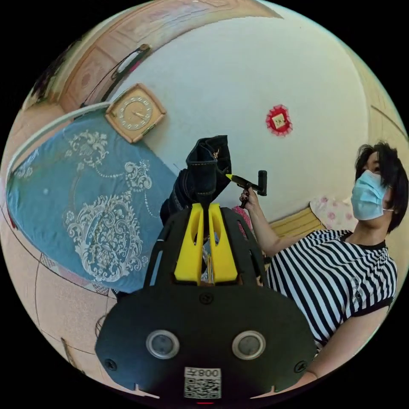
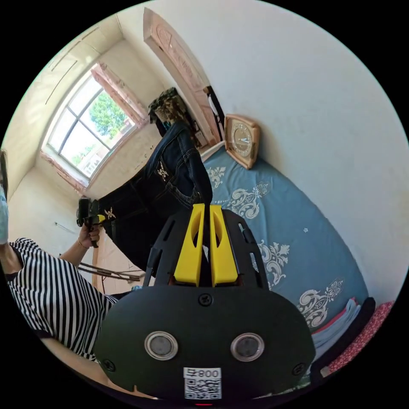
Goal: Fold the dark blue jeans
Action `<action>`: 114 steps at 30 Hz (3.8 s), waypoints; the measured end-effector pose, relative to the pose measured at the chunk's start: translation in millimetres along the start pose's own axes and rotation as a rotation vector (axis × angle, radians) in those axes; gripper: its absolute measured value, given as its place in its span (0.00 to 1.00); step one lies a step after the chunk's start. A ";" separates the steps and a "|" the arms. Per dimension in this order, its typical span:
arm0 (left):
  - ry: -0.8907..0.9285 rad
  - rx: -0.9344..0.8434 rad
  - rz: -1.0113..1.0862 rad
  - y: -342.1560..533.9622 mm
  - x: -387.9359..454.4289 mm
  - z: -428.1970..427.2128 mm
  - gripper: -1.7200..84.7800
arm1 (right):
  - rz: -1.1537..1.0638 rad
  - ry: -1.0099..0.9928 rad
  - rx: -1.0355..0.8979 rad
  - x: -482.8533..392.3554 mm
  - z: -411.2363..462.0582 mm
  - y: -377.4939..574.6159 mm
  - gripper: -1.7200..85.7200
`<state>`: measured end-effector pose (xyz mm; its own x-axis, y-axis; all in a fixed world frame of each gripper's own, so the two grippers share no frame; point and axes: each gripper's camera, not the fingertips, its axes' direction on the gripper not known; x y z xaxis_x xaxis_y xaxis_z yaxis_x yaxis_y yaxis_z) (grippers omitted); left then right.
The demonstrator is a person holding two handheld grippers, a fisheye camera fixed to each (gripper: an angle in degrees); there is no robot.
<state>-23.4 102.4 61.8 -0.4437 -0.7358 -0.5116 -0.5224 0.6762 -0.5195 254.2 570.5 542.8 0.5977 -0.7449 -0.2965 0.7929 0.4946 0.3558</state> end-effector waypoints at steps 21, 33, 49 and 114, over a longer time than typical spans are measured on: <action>0.168 0.039 0.808 52.5 358.0 -81.3 0.05 | -0.164 0.316 0.807 -159.2 -318.7 178.8 0.04; 0.035 0.200 0.334 -81.8 182.6 -123.9 0.05 | -0.227 0.200 0.169 -102.0 -107.1 -100.7 0.08; -0.119 -0.070 -0.835 -174.1 -158.6 -60.9 0.08 | 0.295 0.013 -0.756 141.9 182.0 -30.6 0.07; 0.087 -1.725 1.018 -485.5 -23.6 894.6 0.05 | 1.336 0.103 -0.150 428.6 -232.4 425.3 0.05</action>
<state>892.2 -175.7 -286.2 -0.9736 -0.2127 -0.0825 -0.0990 0.0684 0.9927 875.1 565.7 361.1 0.9178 0.3749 0.1308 -0.3970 0.8584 0.3250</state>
